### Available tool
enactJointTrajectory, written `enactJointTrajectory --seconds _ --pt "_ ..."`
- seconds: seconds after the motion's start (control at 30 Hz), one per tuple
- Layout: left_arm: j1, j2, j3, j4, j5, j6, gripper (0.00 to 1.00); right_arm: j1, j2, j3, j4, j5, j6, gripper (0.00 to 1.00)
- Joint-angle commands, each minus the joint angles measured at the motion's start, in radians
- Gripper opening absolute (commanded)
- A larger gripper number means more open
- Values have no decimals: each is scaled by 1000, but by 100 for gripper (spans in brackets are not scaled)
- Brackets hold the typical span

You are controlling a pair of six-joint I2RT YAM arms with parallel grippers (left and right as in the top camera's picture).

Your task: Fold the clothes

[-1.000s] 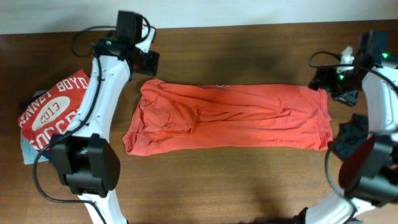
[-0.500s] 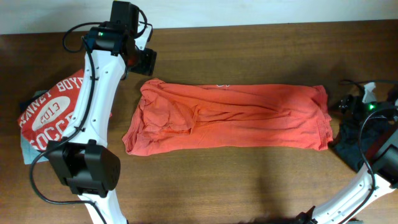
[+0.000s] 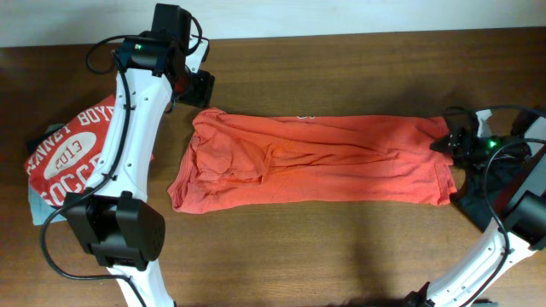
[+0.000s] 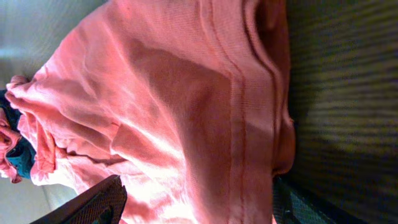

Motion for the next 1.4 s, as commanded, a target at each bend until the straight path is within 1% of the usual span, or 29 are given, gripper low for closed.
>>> enactJointTrajectory --seconds 0.0,0.07,0.13,0.4,0.5,0.73,0.87,1.1,1.37 --pt "-2 3 16 -22 -3 6 67 16 49 -54 43 57 -14 77" --pt "-2 3 16 -37 -3 6 67 8 49 -59 64 116 37 74" --pt "-2 3 16 -49 -3 6 67 -5 49 -59 79 150 82 74" --pt "-2 3 16 -52 -3 6 67 -115 49 -59 77 138 82 74" --pt "-1 3 16 -44 -3 6 67 -142 49 -60 66 130 55 70" --pt "-1 3 16 -37 -3 6 68 -100 50 -96 66 121 -57 68" --pt "-1 3 16 -37 -4 6 68 -69 51 -117 71 134 -69 68" --pt "-1 3 16 -38 -3 6 68 -61 51 -190 117 138 -61 68" --pt "-2 3 16 -41 -3 6 68 -43 51 -208 81 70 -85 68"
